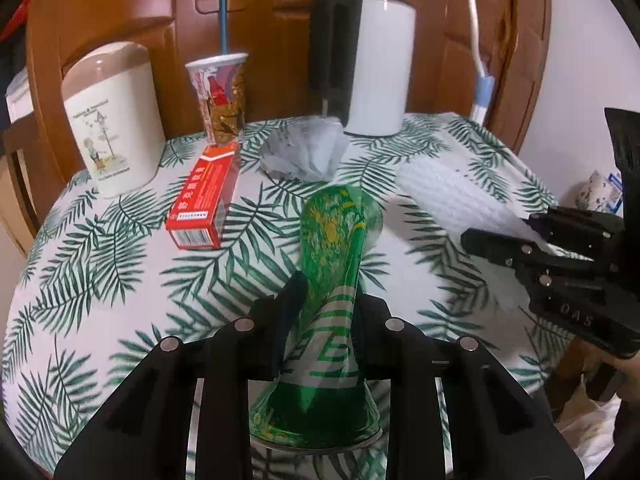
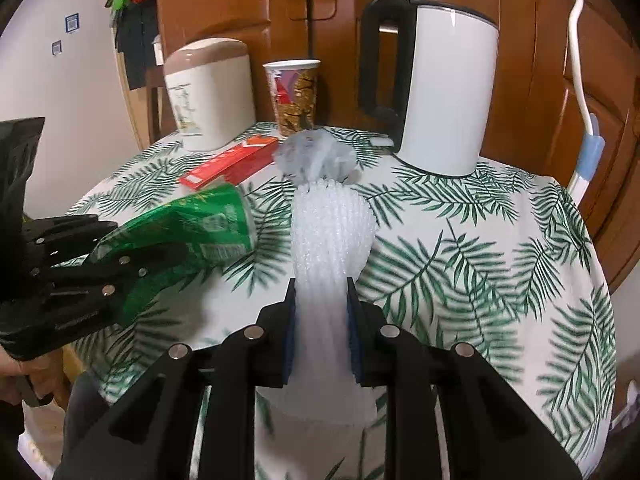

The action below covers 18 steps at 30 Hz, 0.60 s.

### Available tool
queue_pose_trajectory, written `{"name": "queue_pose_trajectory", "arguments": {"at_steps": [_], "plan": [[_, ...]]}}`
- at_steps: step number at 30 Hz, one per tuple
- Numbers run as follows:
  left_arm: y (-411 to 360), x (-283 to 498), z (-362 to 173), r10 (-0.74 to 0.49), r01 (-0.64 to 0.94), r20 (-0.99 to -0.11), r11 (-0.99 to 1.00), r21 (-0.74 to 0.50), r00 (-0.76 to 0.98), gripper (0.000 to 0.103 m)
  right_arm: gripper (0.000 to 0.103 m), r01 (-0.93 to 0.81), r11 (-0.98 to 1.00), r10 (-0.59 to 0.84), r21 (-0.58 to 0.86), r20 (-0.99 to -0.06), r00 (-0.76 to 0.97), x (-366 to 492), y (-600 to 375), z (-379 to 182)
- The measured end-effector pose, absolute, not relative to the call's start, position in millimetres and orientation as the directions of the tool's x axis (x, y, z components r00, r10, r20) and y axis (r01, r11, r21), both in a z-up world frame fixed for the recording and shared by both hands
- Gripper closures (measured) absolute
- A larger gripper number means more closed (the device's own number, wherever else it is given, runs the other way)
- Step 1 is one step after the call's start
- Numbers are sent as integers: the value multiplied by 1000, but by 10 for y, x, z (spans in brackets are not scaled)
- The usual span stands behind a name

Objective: Collect trash
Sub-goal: 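Lift the green can and foam sleeve off the table with both tools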

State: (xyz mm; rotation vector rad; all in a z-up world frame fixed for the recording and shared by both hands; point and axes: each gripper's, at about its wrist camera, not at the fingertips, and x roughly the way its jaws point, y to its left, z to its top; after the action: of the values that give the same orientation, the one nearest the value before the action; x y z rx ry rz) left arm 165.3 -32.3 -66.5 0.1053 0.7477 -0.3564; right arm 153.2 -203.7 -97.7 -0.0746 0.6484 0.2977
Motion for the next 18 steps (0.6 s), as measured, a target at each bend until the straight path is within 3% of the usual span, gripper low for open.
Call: {"name": "queue_pose_trajectory", "arguments": {"at_steps": [18], "plan": [[-310, 1032, -493, -336, 399, -653, 915, -56, 679, 79, 82, -311, 946, 303, 88, -577, 758, 858, -2180, -917]]}}
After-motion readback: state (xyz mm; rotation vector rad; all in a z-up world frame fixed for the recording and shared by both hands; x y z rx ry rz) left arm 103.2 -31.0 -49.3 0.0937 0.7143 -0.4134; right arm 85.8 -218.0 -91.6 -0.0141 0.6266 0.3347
